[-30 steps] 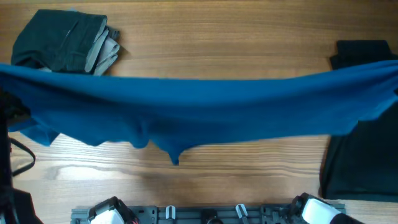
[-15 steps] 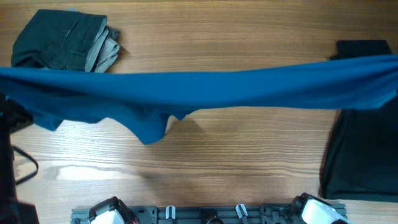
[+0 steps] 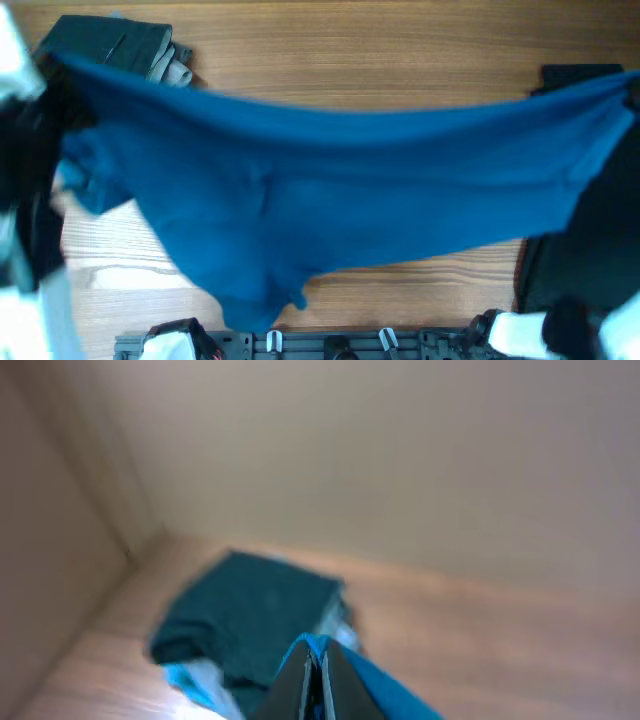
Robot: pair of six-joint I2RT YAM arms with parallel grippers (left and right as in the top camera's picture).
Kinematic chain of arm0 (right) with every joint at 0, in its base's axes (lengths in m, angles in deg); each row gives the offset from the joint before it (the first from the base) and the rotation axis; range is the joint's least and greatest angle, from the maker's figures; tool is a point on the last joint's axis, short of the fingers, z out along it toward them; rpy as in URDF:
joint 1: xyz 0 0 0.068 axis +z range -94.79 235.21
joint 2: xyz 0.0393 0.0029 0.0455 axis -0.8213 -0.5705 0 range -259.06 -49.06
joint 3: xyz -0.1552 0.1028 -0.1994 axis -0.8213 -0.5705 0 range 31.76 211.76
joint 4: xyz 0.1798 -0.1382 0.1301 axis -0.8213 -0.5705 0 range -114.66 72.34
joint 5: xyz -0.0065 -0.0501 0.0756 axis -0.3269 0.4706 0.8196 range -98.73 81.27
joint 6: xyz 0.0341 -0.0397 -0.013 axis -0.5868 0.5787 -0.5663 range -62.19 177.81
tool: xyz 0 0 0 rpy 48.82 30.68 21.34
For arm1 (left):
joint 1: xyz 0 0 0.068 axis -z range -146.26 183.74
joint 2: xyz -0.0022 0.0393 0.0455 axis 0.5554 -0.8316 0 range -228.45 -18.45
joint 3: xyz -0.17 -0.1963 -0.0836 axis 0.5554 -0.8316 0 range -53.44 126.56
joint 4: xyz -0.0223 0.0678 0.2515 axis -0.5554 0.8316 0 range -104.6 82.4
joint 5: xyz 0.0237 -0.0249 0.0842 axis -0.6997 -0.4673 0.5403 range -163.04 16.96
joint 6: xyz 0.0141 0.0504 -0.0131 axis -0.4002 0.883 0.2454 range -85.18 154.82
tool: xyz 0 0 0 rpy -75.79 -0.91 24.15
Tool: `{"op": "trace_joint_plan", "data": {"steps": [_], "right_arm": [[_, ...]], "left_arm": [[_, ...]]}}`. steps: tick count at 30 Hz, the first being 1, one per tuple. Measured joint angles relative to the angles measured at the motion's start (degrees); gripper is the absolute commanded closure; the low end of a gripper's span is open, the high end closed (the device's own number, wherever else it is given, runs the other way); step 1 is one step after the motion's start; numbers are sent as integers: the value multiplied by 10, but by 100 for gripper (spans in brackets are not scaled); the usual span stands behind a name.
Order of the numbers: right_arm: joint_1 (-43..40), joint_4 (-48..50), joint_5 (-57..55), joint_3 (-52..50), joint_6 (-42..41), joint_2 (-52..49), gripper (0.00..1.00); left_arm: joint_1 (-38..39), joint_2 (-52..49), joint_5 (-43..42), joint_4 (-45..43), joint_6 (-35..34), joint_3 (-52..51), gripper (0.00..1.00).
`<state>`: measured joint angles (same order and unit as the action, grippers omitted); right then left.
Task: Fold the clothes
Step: 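Lay the teal shirt down folded and release both grippers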
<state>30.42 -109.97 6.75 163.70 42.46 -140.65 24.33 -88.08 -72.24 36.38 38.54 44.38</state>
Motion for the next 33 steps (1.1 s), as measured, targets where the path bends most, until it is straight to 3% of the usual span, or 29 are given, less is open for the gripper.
{"op": "trace_joint_plan", "data": {"steps": [1,2,5,9,16,17,18,19,20,24,26,28,33], "right_arm": [[1,0,1,0,7,-7,96],[14,4,2,-3,20,-85,96],[39,37,5,-3,45,-190,95],[71,136,7,-4,63,-347,95],[82,271,8,-5,67,-507,94],[82,283,8,-6,67,-511,89],[82,294,8,-6,67,-512,59],[82,311,8,-6,69,-512,38],[82,323,8,-6,69,-512,33],[80,318,8,-6,83,-512,32],[67,293,8,-6,84,-510,32],[48,258,9,-6,75,-503,32],[-10,131,14,-6,78,-446,31]], "left_arm": [[13,-37,-2,-2,5,0,96],[29,-82,-3,-8,11,0,96],[58,-204,-8,-37,20,-2,96],[89,-361,-14,-139,25,-2,92],[101,-541,-13,-266,-9,-2,84],[101,-545,-13,-275,-17,-3,78],[101,-546,-13,-287,-25,-3,65],[101,-546,-13,-303,-31,-3,61],[101,-546,-13,-314,-38,-2,57],[100,-539,-13,-283,-51,-3,33],[97,-514,-13,-252,-53,-3,27],[91,-475,-13,-210,-54,-3,27],[70,-362,-15,-2,-55,5,36]]}}
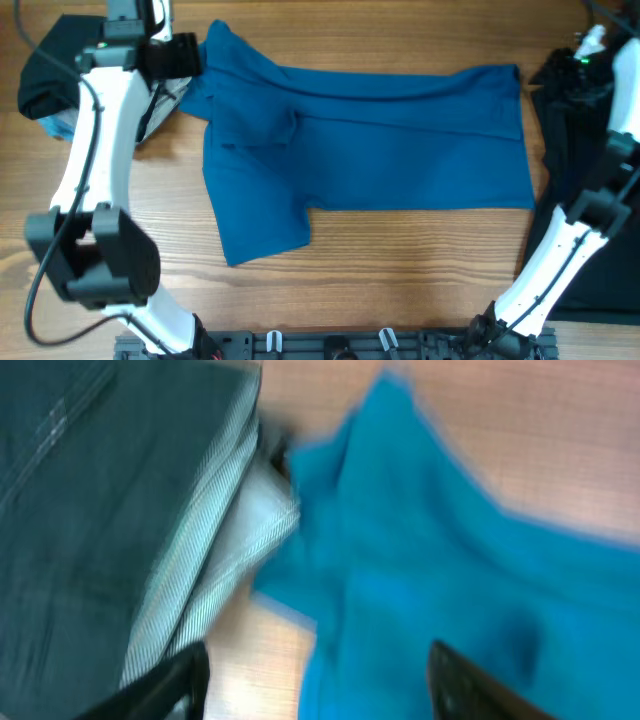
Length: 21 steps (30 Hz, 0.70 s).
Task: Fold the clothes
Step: 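Lay the teal shirt down folded and release both grippers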
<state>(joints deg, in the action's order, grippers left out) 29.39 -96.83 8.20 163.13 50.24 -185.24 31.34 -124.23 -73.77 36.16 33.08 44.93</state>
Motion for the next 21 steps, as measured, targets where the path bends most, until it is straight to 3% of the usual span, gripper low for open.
{"op": "trace_joint_plan", "data": {"steps": [3,10,14,20,21], "right_arm": [[-7,-82,0,0,14,30,30],[19,-104,-16,-21,40,30,28],[17,-86,-19,-54,49,30,37],[17,-110,-9,-63,51,69,36],[17,-118,-6,-65,51,135,32]], "left_arm": [[-3,-6,-25,81,-1,-16,34],[-2,-76,-74,72,-1,-180,28],[-3,-76,-78,32,-2,-223,39],[-3,-76,-82,4,-3,-250,43],[-3,-76,-82,2,-3,-250,43]]}}
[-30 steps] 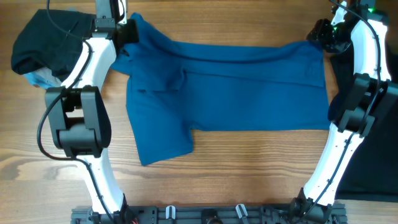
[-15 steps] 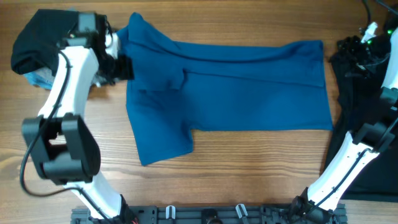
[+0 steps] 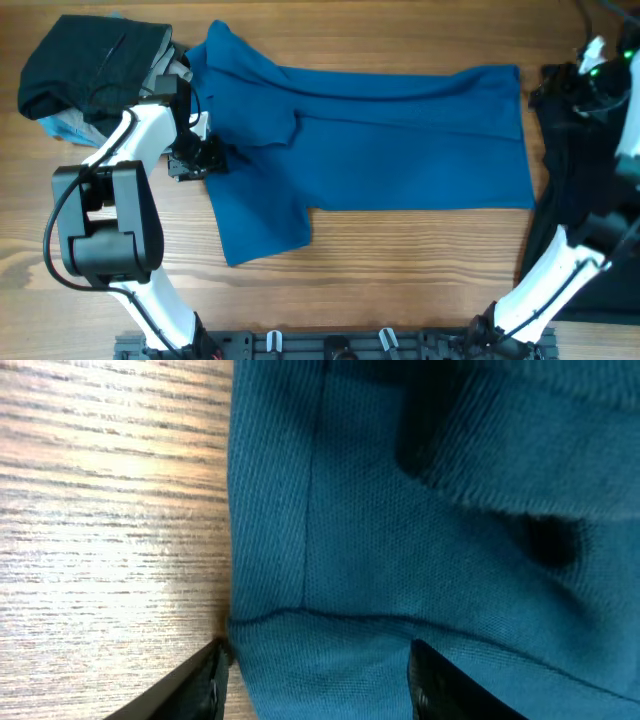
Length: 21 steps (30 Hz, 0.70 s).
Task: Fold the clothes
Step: 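Lay the teal shirt down folded and release both grippers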
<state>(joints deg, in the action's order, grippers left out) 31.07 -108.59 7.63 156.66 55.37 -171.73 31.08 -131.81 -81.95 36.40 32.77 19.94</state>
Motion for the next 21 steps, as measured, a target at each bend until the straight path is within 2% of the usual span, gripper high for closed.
{"op": "trace_joint_plan", "data": {"steps": [3,6,8,11,12,14,16,19,21], "right_arm": [[0,-8,-2,0,-12,146,27],[0,-2,-34,-12,-41,268,26],[0,34,-47,-71,-55,289,26],[0,143,-55,-237,-67,251,26],[0,170,-55,-289,-69,237,26],[0,228,-54,-389,-72,225,25],[0,256,-54,-451,-78,224,23],[0,290,-52,-515,-98,225,19],[0,326,-52,-557,-112,227,19]], "left_arm": [[0,0,0,-1,0,0,44],[0,0,0,-2,0,-1,47],[0,0,0,-3,0,-2,46],[0,3,0,-9,0,-8,50],[0,5,0,-11,0,-11,54],[0,10,0,-16,2,-19,72],[0,11,-2,-15,-1,-23,96],[0,11,-11,0,0,-31,96],[-1,11,-14,18,0,-32,96]]}}
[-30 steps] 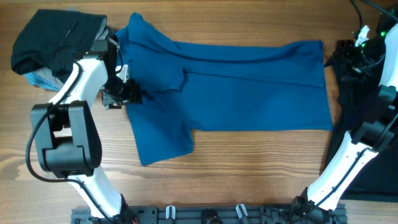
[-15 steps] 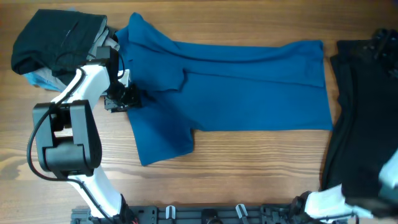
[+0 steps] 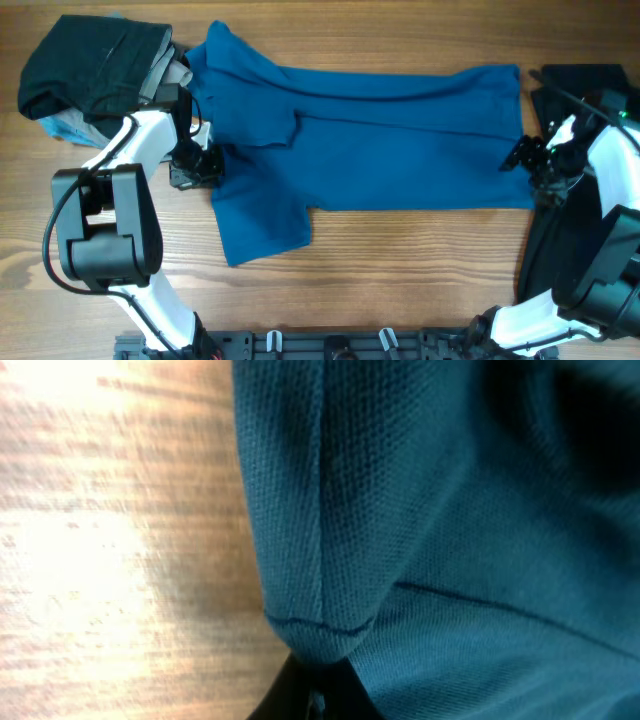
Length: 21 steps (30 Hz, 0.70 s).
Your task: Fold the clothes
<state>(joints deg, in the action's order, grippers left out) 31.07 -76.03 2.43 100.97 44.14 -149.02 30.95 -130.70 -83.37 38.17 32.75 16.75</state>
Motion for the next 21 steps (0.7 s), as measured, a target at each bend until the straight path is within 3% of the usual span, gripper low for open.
{"op": "trace_joint_plan", "data": {"steps": [7,9,10,13,14,17,19,21], "right_arm": [[0,95,22,-86,-10,0,20],[0,112,32,-99,-11,1,37],[0,119,35,-107,-13,1,57],[0,121,31,-123,-32,1,90],[0,110,21,-124,-44,1,94],[0,41,-38,-125,-79,1,94],[-1,4,-75,-123,-95,1,66],[-1,-7,-94,-118,-105,2,53]], "left_arm": [[-40,0,-4,75,0,-6,96],[-57,0,-5,78,0,-6,96],[-63,2,-5,79,0,-6,96],[-70,21,-5,81,0,-8,96],[-70,31,-5,84,0,-8,96],[-70,55,-7,98,0,-8,96],[-70,69,-7,110,0,-8,96],[-70,80,-7,118,0,-8,96]]}}
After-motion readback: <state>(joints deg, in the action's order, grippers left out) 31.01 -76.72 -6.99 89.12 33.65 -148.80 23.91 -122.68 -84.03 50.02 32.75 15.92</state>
